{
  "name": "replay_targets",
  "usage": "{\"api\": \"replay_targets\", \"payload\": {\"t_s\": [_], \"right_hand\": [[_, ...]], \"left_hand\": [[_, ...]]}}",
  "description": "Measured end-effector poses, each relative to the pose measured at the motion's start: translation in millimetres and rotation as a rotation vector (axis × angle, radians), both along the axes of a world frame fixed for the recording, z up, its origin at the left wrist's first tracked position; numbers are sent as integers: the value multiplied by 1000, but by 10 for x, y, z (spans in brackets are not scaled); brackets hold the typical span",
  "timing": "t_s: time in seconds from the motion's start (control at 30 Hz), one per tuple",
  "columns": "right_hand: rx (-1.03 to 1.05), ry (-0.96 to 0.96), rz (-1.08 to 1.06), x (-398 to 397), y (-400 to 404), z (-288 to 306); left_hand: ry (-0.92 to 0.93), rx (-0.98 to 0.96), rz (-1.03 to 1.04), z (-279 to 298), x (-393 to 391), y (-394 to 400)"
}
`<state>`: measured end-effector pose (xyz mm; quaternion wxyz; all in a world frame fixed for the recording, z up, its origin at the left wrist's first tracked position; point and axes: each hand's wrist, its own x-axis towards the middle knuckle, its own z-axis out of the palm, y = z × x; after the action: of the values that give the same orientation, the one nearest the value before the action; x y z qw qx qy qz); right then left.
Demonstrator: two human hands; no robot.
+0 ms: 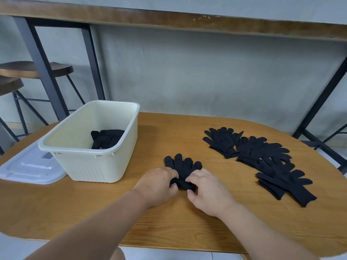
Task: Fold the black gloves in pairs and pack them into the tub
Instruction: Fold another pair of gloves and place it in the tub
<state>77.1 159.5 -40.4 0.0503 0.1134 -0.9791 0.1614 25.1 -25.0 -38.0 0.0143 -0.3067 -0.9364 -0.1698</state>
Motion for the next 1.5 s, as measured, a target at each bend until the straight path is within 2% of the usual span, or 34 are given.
{"api": "replay_targets", "payload": {"t_s": [0.17,0.3,0.4,0.5,0.6,0.73,0.83,0.9,1.0,1.1,1.17,1.27,1.33,1.5], "right_hand": [[-416,-263,-150,-48,-11,72],[-411,-342,-243,-144,-48,68],[-423,-307,-294,-218,-76,61],[-371,-222,-354,-252,-89,31],[-271,-114,-315,-235,-113,-12],[-66,5,-132,-190,-114,-65],[-31,9,-25,-147,-28,-33],[8,-14,12,-138,17,-18],[69,53,43,-137,-8,8],[93,122,83,-131,-45,1],[17,78,48,-132,-50,4],[-307,-156,-96,-193,-55,77],[-462,-278,-174,-267,-58,127],[-440,-322,-277,-483,-75,108]], "left_hand": [[-301,227,163,-6,-23,-64],[-344,236,205,-24,-69,-16],[-345,251,243,-10,-131,30],[-343,216,262,-16,-192,63],[-292,150,279,-67,-203,92],[-94,138,200,-89,-171,105],[90,37,45,-92,-166,46],[79,21,-17,-96,-154,-19],[54,-55,-72,-97,-148,-93],[82,-52,-90,-9,-118,-74],[-35,20,-30,56,-87,-70],[-284,161,111,79,-120,-84],[-326,187,162,59,-183,-70],[-278,152,224,-26,-341,-3]]}}
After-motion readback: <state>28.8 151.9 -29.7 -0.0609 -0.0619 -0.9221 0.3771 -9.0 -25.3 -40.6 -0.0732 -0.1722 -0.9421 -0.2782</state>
